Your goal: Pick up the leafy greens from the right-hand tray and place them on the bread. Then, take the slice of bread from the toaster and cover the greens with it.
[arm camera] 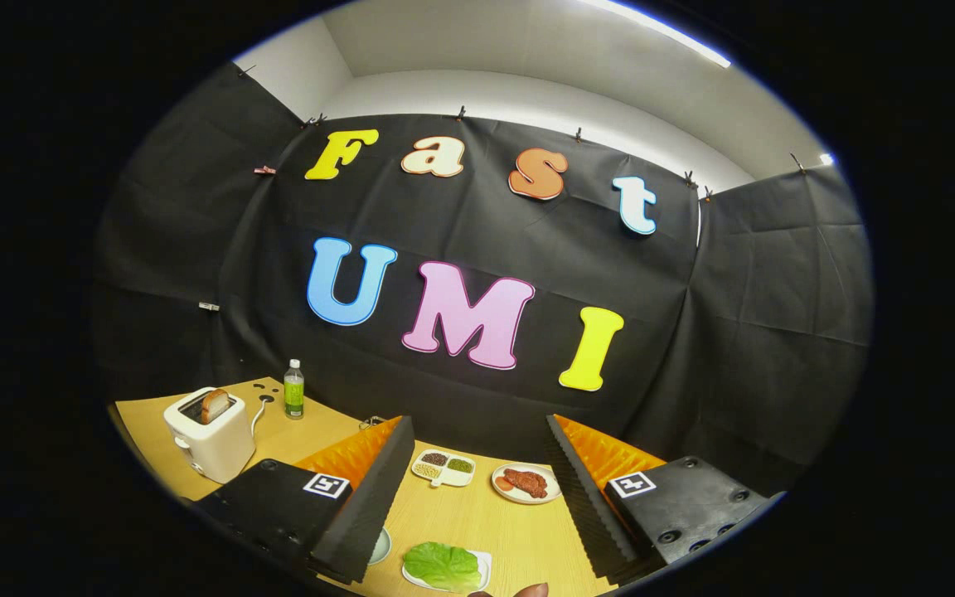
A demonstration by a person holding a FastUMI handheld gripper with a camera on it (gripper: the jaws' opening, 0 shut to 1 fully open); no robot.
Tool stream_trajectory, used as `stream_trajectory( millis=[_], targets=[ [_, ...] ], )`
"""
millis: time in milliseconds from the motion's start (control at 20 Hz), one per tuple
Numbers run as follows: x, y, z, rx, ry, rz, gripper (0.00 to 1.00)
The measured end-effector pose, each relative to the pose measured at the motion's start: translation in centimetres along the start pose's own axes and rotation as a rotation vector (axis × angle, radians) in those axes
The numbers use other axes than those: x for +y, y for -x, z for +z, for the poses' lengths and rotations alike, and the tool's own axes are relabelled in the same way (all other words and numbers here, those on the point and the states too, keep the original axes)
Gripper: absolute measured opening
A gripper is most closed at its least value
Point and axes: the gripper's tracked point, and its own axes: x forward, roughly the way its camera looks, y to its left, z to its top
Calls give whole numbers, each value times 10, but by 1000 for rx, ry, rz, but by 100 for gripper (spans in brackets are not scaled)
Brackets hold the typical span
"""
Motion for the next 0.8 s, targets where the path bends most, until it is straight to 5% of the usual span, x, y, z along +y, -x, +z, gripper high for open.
stream_trajectory(
  millis=[800],
  targets=[
    [-7,-2,-7,16,-2,2,97]
  ],
)
